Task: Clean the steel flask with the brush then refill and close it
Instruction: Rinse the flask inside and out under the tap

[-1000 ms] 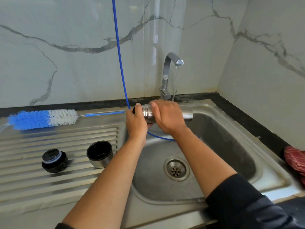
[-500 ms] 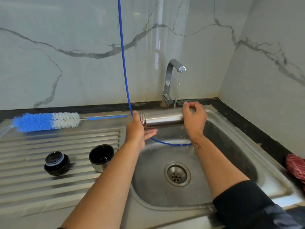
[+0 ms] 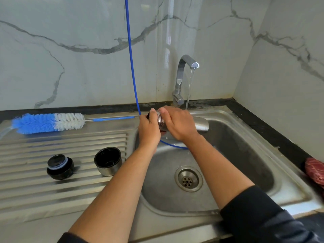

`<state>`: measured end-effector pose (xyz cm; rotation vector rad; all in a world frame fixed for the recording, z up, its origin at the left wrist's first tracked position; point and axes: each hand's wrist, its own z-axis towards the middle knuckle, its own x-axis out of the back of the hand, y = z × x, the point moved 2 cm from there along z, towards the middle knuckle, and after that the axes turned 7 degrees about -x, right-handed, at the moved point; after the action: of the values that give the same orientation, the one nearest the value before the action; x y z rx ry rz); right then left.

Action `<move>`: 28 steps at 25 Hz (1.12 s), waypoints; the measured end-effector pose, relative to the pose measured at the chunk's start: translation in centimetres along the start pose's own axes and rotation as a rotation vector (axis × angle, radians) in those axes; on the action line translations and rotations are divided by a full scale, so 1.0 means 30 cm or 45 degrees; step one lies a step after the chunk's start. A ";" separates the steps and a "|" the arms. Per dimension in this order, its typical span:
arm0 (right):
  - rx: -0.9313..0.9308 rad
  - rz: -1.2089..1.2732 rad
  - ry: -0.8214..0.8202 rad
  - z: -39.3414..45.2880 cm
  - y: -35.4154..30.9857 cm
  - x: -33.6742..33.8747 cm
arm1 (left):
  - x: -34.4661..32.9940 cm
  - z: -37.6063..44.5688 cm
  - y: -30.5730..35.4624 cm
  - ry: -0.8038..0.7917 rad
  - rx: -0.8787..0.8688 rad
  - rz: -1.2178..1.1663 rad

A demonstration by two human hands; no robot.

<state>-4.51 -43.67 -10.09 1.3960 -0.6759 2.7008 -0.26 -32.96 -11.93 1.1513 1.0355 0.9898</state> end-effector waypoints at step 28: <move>-0.882 0.757 0.158 0.021 0.123 0.044 | 0.083 -0.059 0.087 0.383 -0.210 -0.141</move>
<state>-5.61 -47.49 -10.08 0.9327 -2.0181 2.4242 -1.58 -29.79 -9.81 0.8166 1.2167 1.1595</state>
